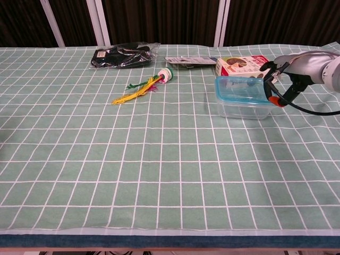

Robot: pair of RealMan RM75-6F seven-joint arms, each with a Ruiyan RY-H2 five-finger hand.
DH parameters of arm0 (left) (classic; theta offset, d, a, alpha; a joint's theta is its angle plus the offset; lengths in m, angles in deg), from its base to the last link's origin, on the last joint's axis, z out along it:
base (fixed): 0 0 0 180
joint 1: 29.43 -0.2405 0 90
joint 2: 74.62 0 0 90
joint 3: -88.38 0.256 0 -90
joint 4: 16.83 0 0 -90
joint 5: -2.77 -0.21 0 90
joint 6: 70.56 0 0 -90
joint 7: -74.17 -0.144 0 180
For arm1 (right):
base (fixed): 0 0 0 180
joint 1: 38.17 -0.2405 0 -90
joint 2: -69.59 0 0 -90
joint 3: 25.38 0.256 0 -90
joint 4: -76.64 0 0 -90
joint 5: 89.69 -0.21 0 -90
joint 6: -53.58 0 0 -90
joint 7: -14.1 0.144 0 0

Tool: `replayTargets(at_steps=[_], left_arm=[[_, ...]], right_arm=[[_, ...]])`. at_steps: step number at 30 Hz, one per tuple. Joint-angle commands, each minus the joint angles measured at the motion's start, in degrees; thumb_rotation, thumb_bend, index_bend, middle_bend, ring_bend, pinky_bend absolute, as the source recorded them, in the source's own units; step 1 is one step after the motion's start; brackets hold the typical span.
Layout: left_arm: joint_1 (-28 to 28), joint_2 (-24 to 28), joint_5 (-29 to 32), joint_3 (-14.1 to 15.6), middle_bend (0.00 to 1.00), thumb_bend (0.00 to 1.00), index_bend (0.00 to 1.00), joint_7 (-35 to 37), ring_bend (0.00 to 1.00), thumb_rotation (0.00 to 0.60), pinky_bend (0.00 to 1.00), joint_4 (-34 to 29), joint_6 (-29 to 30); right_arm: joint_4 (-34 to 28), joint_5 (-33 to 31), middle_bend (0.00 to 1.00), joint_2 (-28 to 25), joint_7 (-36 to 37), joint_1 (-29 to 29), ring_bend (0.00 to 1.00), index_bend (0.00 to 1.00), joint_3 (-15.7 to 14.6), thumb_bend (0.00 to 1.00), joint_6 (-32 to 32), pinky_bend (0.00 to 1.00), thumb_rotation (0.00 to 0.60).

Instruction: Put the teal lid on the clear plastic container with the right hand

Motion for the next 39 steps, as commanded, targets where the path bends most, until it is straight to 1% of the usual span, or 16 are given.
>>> replayTargets(at_steps=[1,20,22,30,39], left_arm=[[0.01,0.00,0.02,0.00,0.00,0.52,0.07,-0.03,0.00,0.600,0.00,-0.03,-0.01],[0.00,0.05,0.16,-0.01,0.00,0.52,0.07,0.02,0.00,0.600,0.00,-0.06,-0.01],[-0.01,0.04,0.17,0.00,0.00,0.52,0.07,0.02,0.00,0.600,0.00,-0.05,0.00],[0.01,0.05,0.21,-0.02,0.00,0.52,0.07,0.05,0.00,0.600,0.00,-0.08,-0.02],[-0.01,0.20,0.22,-0.07,0.00,0.52,0.07,0.49,0.00,0.600,0.00,-0.14,-0.09]], right_arm=[[0.24,-0.02,0.04,0.21,-0.29,-0.05,0.00,0.61,-0.27,0.51,0.27,0.00,0.600],[2.76,0.16,0.04,2.04,0.00,0.15,0.00,0.61,-0.51,0.51,0.94,0.00,0.600],[2.46,0.50,0.04,1.81,0.28,0.14,0.00,0.61,0.02,0.51,0.47,0.00,0.600],[0.45,1.40,0.04,0.75,1.27,-1.20,0.00,0.61,3.76,0.51,-0.97,0.00,0.600],[-0.43,-2.34,0.04,3.61,-1.43,-4.66,0.00,0.61,4.70,0.51,1.26,0.00,0.600]])
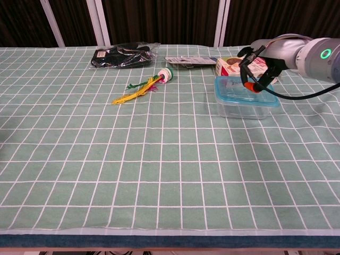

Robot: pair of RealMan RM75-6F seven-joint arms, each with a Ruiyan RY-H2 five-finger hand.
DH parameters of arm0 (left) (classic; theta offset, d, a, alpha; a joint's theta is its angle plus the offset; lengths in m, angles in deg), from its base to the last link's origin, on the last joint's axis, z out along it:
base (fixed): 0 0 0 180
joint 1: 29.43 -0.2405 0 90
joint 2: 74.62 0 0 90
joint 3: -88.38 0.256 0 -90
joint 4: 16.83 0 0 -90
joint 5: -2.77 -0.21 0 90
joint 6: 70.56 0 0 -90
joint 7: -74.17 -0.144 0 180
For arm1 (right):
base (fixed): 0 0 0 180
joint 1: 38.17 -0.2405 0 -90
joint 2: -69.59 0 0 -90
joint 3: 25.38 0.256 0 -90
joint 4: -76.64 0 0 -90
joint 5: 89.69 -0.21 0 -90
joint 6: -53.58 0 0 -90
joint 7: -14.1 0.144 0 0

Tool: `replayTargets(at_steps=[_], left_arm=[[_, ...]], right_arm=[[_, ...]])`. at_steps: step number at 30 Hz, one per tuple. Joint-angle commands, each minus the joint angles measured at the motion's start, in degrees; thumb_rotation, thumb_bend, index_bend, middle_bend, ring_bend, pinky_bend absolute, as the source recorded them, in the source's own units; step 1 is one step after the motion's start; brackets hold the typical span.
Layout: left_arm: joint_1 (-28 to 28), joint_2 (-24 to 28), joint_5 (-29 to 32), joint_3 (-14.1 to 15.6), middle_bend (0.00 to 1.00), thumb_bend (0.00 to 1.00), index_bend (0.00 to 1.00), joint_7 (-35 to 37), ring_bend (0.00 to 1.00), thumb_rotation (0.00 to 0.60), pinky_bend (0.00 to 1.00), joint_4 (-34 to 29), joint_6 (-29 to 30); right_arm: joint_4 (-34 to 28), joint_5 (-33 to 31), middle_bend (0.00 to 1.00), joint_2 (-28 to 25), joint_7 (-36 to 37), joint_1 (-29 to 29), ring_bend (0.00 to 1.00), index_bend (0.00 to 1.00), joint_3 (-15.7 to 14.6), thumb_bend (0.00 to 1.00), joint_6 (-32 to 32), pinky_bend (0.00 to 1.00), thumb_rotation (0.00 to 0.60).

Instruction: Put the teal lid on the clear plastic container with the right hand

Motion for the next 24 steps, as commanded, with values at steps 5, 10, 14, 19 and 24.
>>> replayTargets(at_steps=[5,10,14,19,24], left_arm=[[0.00,0.26,0.12,-0.04,0.00,0.52,0.07,0.52,0.00,0.600,0.00,0.02,-0.28],[0.00,0.34,0.10,-0.07,0.00,0.53,0.07,0.65,0.00,0.600,0.00,0.01,-0.28],[0.03,0.37,0.15,-0.08,0.00,0.53,0.07,0.67,0.00,0.600,0.00,0.05,-0.33],[0.04,0.31,0.22,-0.06,0.00,0.52,0.07,0.51,0.00,0.600,0.00,0.06,-0.31],[0.03,0.27,0.21,-0.07,0.00,0.53,0.07,0.47,0.00,0.600,0.00,0.07,-0.23]], right_arm=[[0.67,-1.98,0.04,2.94,-1.93,-2.21,0.00,0.61,-0.17,0.51,0.72,0.00,0.600],[1.95,-2.86,0.04,4.32,-2.41,-3.07,0.00,0.61,-0.22,0.51,0.85,0.00,0.600],[3.02,-3.70,0.04,4.49,-2.39,-3.22,0.00,0.61,-0.35,0.51,0.89,0.00,0.600],[3.42,-3.84,0.04,4.24,-2.11,-3.21,0.00,0.61,-0.57,0.51,1.17,0.00,0.600],[3.62,-3.99,0.04,4.07,-1.76,-3.06,0.00,0.61,-0.94,0.51,1.64,0.00,0.600]])
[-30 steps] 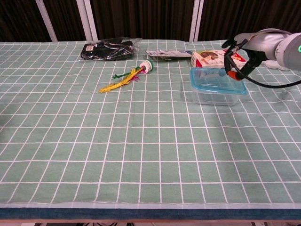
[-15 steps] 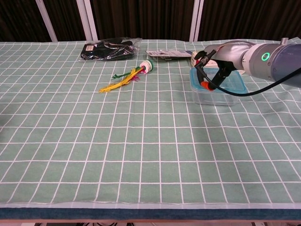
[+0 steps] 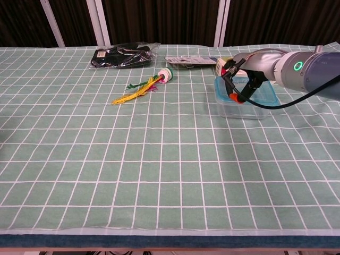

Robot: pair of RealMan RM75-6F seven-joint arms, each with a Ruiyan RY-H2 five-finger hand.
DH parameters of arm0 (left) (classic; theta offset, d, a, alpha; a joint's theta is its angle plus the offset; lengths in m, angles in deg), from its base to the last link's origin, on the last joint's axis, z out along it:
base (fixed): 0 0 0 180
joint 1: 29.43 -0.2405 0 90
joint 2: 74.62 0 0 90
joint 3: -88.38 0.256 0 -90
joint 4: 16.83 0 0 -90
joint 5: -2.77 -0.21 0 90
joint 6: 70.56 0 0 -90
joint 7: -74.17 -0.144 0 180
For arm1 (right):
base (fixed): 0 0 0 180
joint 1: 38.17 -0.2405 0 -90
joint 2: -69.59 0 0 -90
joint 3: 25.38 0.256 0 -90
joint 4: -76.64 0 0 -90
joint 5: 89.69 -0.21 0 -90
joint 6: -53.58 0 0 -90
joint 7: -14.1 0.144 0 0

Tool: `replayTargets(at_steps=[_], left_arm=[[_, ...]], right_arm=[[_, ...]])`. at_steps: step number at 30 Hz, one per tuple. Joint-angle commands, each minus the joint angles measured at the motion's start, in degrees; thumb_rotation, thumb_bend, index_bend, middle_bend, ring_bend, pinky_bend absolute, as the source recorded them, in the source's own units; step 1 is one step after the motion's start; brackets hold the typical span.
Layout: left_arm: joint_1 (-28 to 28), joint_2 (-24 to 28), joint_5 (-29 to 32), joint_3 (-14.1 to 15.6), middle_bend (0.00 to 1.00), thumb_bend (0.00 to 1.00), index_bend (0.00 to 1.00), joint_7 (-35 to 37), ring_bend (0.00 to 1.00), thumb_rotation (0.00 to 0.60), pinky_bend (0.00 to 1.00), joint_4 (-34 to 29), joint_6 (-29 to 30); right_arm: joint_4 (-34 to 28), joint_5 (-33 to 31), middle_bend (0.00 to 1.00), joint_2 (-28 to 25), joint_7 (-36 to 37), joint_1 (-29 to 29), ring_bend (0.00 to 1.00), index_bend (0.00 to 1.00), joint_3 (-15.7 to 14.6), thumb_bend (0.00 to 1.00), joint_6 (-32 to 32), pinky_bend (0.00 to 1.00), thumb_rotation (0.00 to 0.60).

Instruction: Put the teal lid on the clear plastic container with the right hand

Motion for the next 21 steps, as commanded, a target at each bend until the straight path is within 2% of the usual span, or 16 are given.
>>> replayTargets(at_steps=[1,21], left_arm=[[0.00,-0.01,0.00,0.01,0.00,0.53,0.07,-0.03,0.00,0.600,0.00,0.00,0.01],[0.06,0.22,0.43,0.03,0.00,0.53,0.07,0.12,0.00,0.600,0.00,-0.21,-0.42]], right_arm=[[0.05,0.06,0.04,-0.07,0.16,0.10,0.00,0.61,-0.29,0.51,0.24,0.00,0.600],[2.76,-0.17,0.04,1.34,0.71,-0.46,0.00,0.61,-1.50,0.51,2.23,0.00,0.600]])
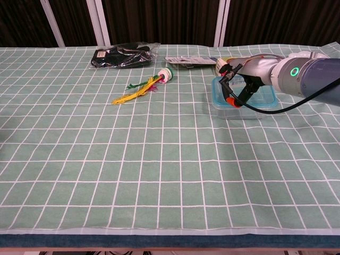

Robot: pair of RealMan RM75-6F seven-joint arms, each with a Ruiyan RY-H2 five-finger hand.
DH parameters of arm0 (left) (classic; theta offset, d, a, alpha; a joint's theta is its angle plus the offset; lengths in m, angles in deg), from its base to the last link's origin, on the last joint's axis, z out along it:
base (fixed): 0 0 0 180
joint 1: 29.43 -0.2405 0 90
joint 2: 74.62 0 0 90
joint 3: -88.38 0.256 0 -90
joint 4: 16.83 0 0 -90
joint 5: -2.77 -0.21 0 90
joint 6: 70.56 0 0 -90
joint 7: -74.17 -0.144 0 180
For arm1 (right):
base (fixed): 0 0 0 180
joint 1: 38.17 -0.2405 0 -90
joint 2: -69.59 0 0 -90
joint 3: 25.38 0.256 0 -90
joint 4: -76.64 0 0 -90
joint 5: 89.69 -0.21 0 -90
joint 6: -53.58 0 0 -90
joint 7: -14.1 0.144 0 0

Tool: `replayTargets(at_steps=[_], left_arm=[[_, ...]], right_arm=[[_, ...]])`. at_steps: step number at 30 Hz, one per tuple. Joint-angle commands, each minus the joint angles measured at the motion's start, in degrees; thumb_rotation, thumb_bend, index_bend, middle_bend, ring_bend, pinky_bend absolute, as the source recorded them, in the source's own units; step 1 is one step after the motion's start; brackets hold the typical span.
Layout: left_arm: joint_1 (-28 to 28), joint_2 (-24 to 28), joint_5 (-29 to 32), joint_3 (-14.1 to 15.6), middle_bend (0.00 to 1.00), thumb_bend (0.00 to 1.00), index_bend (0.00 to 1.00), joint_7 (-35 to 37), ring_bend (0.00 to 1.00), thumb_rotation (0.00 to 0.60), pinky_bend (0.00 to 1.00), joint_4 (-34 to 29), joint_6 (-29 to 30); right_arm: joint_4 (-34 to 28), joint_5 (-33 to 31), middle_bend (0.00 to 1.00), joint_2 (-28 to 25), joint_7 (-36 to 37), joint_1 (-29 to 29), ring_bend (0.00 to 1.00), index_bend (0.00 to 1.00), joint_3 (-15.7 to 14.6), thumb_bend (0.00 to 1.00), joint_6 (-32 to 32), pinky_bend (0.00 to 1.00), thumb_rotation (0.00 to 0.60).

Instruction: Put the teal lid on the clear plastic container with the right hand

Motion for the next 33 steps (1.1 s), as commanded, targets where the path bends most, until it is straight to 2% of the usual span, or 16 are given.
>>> replayTargets(at_steps=[1,22,30,31,33], left_arm=[[0.00,0.03,0.10,0.00,0.00,0.52,0.07,-0.03,0.00,0.600,0.00,-0.05,-0.04],[0.07,0.25,0.55,-0.02,0.00,0.53,0.07,0.11,0.00,0.600,0.00,-0.33,-0.37],[0.09,0.28,0.65,-0.02,0.00,0.53,0.07,0.12,0.00,0.600,0.00,-0.33,-0.41],[0.10,0.29,0.66,-0.01,0.00,0.53,0.07,0.10,0.00,0.600,0.00,-0.36,-0.43],[0.11,0.29,0.64,0.01,0.00,0.52,0.07,0.09,0.00,0.600,0.00,-0.37,-0.43]], right_arm=[[0.42,-0.16,0.04,0.13,0.02,-0.11,0.00,0.61,-0.15,0.51,0.35,0.00,0.600],[1.43,-1.18,0.04,1.17,-0.63,-0.89,0.00,0.61,-1.67,0.51,1.86,0.00,0.600],[1.64,-1.24,0.04,1.00,0.01,-0.96,0.00,0.61,-1.27,0.51,1.74,0.00,0.600],[1.33,-0.77,0.04,0.75,0.47,-0.90,0.00,0.58,-0.75,0.51,1.18,0.00,0.600],[0.87,-0.05,0.04,0.31,1.04,-0.81,0.00,0.46,-0.01,0.51,0.23,0.00,0.600]])
